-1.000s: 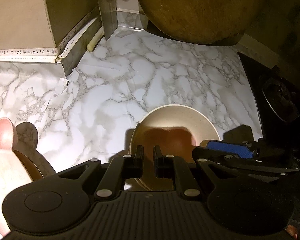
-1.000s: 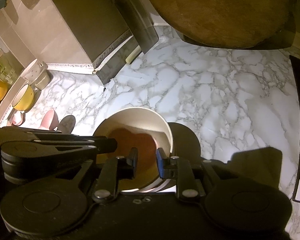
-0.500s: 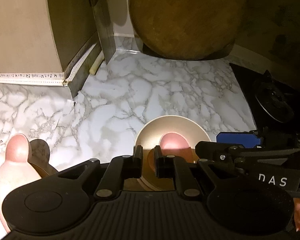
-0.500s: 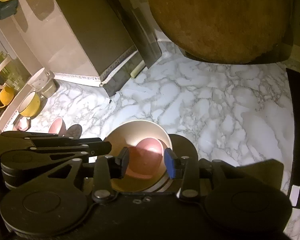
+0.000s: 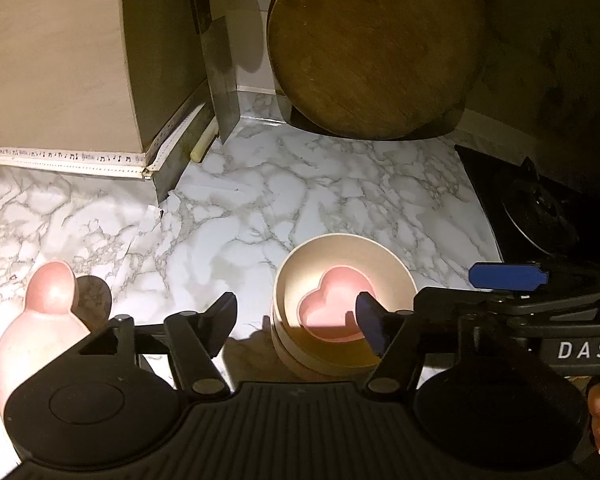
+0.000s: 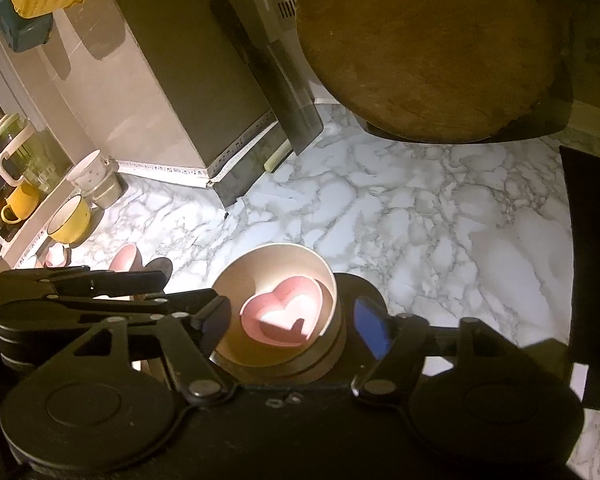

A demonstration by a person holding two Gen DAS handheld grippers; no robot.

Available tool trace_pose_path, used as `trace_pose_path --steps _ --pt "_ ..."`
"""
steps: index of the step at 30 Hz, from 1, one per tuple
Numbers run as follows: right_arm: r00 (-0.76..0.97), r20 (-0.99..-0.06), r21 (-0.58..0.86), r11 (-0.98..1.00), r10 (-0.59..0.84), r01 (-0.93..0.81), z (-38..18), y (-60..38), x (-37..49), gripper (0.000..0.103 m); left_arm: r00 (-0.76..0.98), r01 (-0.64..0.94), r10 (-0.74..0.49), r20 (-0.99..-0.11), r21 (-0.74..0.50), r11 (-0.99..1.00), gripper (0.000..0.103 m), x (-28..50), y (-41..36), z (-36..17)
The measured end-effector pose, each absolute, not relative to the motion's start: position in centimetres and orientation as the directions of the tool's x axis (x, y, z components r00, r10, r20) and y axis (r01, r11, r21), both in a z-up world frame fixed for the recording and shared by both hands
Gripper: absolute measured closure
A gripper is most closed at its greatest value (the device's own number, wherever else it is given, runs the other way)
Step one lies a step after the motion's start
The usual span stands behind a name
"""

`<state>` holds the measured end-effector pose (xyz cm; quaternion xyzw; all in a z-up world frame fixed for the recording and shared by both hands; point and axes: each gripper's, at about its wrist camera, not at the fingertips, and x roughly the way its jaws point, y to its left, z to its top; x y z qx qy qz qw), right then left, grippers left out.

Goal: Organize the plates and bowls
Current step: 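Lower the heart-shaped dish into the cream bowl and open both tools, then close both tools on the rim of the stacked cream and pink bowls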

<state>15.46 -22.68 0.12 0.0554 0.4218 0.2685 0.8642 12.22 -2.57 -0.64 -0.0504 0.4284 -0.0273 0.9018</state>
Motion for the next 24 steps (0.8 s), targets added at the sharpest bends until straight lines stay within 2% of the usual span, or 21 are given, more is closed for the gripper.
trace_pose_path --steps 3,8,10,16,24 --pt "0.497 -0.698 0.344 0.85 0.516 -0.399 0.0 -23.0 15.5 0.017 0.619 -0.011 -0.096 -0.779 -0.131 0.991 0.027 12.3 -2.3 -1.0" --pt "0.493 -0.715 0.353 0.864 0.496 -0.359 -0.7 -23.4 16.2 0.009 0.614 -0.042 -0.093 -0.784 -0.15 0.988 0.022 12.4 -2.3 -1.7" --pt "0.484 -0.725 0.355 0.868 0.49 -0.348 -1.2 -23.4 16.4 0.009 0.607 -0.061 -0.096 -0.789 -0.167 0.984 0.022 12.8 -2.1 -2.2" --pt "0.456 -0.757 0.362 0.881 0.469 -0.305 -2.8 -23.4 17.7 0.009 0.552 -0.151 -0.123 -0.825 -0.244 0.958 0.012 14.8 -1.0 -4.6" --pt "0.419 -0.787 0.402 0.891 0.453 -0.209 -5.3 -23.4 19.9 0.016 0.505 -0.216 -0.095 -0.858 -0.232 0.948 0.012 16.3 -0.8 -7.1"
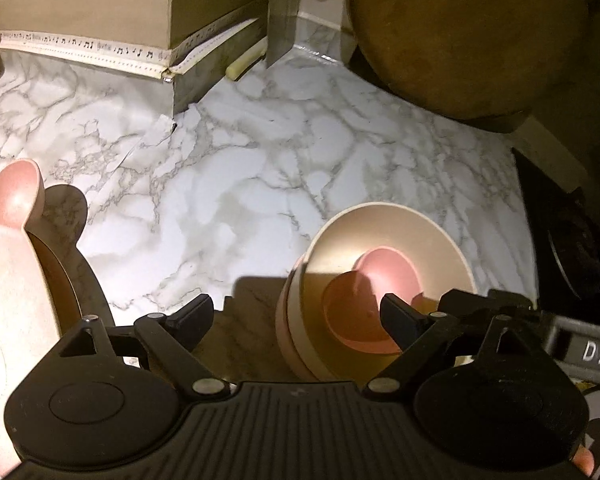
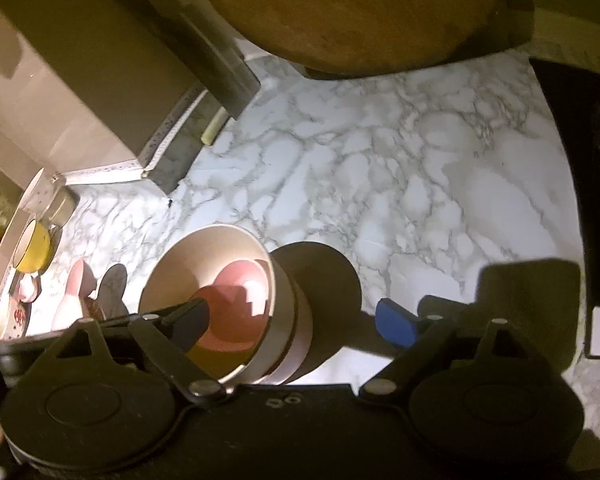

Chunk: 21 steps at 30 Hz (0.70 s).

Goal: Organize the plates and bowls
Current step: 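Close both tools on the rim of the stacked cream and pink bowls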

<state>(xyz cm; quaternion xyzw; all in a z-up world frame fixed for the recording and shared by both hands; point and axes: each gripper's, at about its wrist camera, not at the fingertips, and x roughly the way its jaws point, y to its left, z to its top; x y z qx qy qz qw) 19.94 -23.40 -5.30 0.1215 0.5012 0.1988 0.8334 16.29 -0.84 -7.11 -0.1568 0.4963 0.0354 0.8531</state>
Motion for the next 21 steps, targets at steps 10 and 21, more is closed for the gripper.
trace_pose_path --steps 10,21 --pt "0.406 -0.794 0.41 0.892 0.452 -0.19 -6.6 -22.8 21.5 0.034 0.489 -0.262 -0.044 -0.871 -0.195 0.945 0.012 16.6 -0.6 -8.4" --pt "0.367 -0.82 0.371 0.896 0.439 -0.242 -7.2 -21.2 22.0 0.055 0.485 -0.248 -0.059 -0.873 -0.201 0.948 0.021 16.4 -1.3 -9.0"
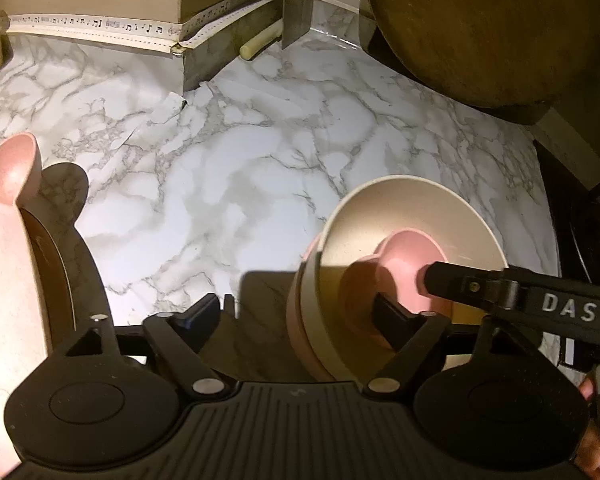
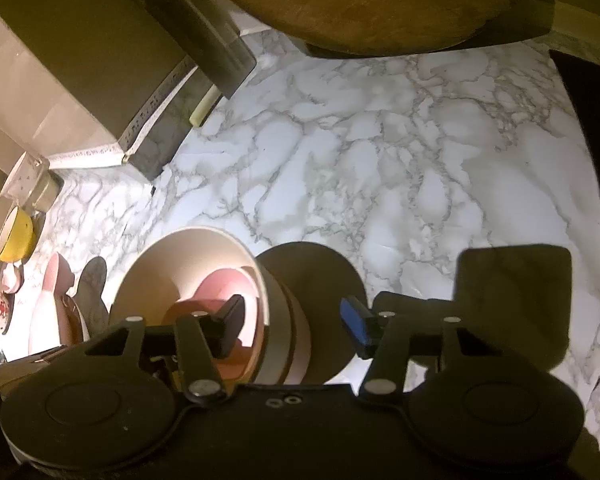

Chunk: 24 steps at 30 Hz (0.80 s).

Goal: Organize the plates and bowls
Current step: 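Close both tools on the rim of the stacked cream and pink bowls, then lift the bowl stack with both tools and carry it over the pig-shaped plate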

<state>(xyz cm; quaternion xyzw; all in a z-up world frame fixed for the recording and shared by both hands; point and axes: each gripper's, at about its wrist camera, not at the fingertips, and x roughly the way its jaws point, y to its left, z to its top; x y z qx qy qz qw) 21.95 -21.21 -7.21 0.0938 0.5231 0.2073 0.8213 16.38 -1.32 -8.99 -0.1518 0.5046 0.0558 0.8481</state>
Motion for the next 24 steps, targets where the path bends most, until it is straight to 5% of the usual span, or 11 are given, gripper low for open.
trace_pose_path --steps 3,8,24 --pt "0.36 -0.821 0.373 0.893 0.444 -0.25 -7.2 -21.0 22.0 0.056 0.484 -0.249 -0.079 -0.871 -0.224 0.942 0.029 16.3 -1.3 -9.0" --pt "0.335 -0.822 0.393 0.884 0.461 -0.252 -7.2 -20.6 22.1 0.064 0.488 -0.227 -0.128 -0.863 -0.267 0.937 0.058 16.1 -1.7 -8.5" --pt "0.374 -0.827 0.338 0.903 0.42 -0.267 -6.1 -20.6 20.7 0.085 0.518 -0.245 -0.104 -0.849 -0.263 0.933 0.066 15.1 -1.8 -7.1"
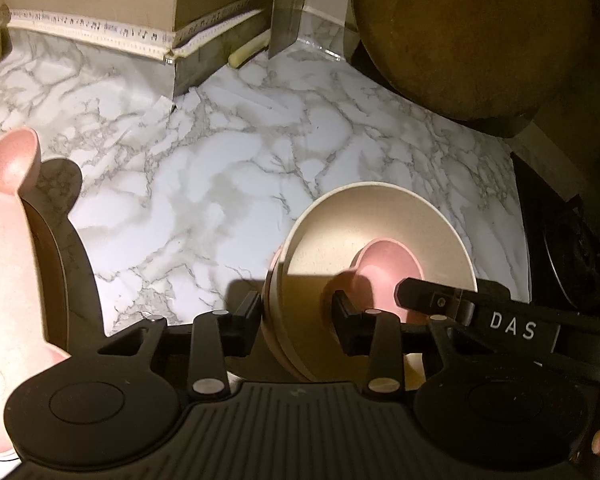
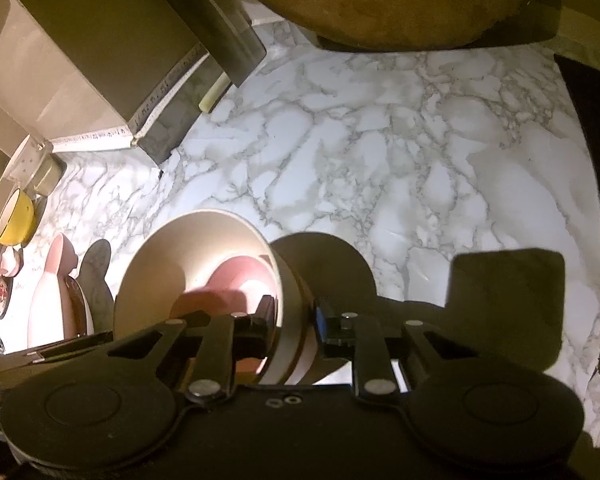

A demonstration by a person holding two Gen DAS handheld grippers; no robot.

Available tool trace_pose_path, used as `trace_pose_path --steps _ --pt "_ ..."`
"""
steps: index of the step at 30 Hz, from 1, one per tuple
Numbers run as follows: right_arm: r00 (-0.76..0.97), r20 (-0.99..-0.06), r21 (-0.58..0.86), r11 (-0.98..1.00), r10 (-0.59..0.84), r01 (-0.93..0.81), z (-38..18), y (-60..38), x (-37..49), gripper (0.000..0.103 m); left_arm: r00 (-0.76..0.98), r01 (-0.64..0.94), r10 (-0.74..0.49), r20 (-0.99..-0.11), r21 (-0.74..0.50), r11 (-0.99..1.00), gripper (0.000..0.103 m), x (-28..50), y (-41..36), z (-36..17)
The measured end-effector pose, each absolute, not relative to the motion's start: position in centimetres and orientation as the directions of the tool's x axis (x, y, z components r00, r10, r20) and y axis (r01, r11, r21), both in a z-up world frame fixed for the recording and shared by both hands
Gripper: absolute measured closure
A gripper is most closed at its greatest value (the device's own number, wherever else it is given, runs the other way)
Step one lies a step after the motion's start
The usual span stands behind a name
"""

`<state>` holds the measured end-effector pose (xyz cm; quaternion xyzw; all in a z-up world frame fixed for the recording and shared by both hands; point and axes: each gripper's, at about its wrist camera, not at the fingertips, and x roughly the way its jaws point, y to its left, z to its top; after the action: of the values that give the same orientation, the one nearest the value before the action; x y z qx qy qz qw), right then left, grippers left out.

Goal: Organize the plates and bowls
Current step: 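Lift the bowl stack with both tools and carry it over the pig-shaped plate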

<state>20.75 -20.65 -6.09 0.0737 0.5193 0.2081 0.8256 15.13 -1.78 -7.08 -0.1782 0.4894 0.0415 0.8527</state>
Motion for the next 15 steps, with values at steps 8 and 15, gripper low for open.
trace_pose_path --steps 8,15 --pt "0.406 -0.808 0.319 0.896 0.428 -0.31 -3.5 -19.6 20.3 0.085 0.551 -0.259 -0.071 -0.831 -0.251 0.932 0.066 14.2 -1.0 -4.2" --pt "0.406 -0.796 0.309 0.878 0.449 -0.365 -1.4 -16.9 19.8 0.085 0.56 -0.297 -0.027 -0.828 -0.231 0.926 0.066 12.9 1.2 -2.0"
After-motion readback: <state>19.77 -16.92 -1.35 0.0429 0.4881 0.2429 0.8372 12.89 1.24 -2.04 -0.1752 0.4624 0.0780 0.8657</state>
